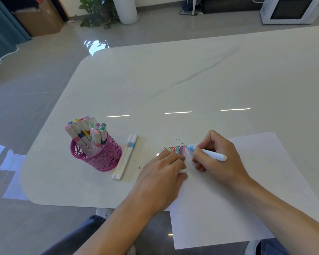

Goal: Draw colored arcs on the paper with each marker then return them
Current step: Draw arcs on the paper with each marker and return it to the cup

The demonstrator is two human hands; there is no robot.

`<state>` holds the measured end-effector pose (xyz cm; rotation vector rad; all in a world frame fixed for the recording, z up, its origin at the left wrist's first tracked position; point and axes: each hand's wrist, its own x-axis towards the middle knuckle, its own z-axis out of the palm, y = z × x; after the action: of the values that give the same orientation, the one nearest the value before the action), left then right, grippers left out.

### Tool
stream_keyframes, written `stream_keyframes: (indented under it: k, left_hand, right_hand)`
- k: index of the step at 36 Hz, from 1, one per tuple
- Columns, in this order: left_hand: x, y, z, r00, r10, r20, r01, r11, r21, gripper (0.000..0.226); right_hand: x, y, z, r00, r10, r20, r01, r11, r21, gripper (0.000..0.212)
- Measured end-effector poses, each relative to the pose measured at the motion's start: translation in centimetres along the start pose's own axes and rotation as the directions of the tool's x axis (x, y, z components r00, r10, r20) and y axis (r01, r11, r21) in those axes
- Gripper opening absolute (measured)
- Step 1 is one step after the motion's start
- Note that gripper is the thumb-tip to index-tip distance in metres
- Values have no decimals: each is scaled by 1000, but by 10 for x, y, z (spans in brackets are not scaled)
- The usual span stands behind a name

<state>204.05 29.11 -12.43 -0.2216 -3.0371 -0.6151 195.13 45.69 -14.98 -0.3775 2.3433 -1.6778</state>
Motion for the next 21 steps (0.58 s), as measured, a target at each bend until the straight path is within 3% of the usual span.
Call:
stream_keyframes:
  k: [8, 13, 21]
  left_hand:
    - [1, 0, 0, 1000, 1, 3, -1, 1000, 10, 17]
    - [1, 0, 0, 1000, 3, 1, -4, 1000, 14, 18]
    - [-1, 0, -1, 1000, 9, -7, -9, 1000, 10, 19]
  right_hand:
    - [2, -1, 0, 1000, 14, 16, -15, 1000, 26, 15]
    - [2, -2, 0, 999, 33, 14, -34, 998, 62, 29]
    - [1, -4, 0, 1000, 22, 12, -23, 999, 36, 19]
